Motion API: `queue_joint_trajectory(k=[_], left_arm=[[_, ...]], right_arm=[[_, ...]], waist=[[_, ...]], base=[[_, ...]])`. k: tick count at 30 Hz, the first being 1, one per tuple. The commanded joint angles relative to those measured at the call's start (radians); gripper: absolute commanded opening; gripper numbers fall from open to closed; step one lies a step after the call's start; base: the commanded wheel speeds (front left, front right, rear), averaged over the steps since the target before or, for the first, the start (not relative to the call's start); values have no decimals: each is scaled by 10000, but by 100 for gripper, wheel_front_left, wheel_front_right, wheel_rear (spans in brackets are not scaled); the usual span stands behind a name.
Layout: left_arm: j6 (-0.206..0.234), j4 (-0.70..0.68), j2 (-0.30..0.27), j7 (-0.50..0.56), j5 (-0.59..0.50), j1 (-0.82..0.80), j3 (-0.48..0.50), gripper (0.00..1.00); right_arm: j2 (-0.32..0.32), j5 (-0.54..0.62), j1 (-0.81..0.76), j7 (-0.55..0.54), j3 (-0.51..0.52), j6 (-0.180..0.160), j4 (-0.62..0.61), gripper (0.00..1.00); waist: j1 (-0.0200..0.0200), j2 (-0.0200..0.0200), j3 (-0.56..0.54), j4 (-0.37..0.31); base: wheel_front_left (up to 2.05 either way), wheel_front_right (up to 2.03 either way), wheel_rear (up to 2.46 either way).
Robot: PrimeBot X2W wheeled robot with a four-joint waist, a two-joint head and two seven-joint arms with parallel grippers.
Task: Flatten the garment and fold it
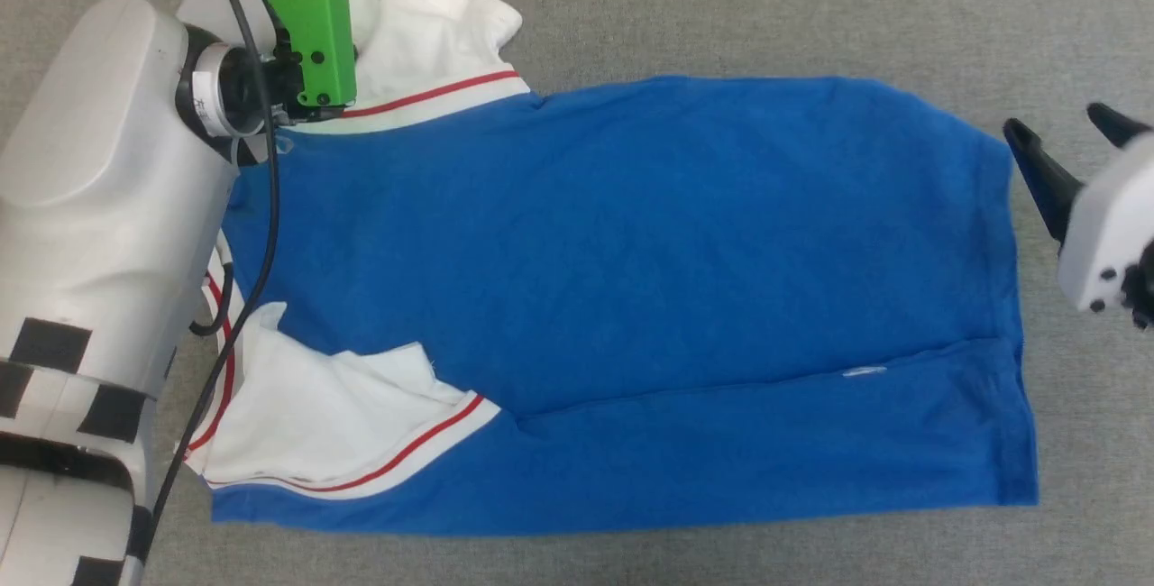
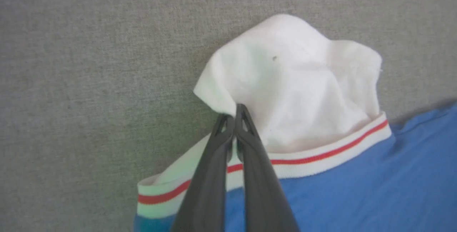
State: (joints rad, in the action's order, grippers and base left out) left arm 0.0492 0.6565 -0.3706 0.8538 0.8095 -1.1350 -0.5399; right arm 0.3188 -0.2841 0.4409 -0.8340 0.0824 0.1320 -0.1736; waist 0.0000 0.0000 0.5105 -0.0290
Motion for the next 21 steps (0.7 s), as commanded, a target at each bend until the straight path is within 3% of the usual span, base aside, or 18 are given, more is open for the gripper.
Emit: queue_joint_trajectory(k=[1, 9, 21], left_arm=[[23, -161, -63, 55, 140, 119, 28, 0], [233, -1250, -353, 291, 114, -43, 74, 0], [299, -2017, -531, 252, 191, 122, 111, 0]], right_arm=[[187, -40, 452, -513, -252, -13, 27, 100], [917, -8, 2009, -3892, -1645, -13, 751, 100], [1107, 13, 2473, -4573, -3140, -13, 1778, 100]], waist=[[0, 0, -93, -37], [0, 0, 274, 134], [0, 0, 675, 337]], base=[[0, 0, 0], [0, 0, 0], [0, 0, 0]])
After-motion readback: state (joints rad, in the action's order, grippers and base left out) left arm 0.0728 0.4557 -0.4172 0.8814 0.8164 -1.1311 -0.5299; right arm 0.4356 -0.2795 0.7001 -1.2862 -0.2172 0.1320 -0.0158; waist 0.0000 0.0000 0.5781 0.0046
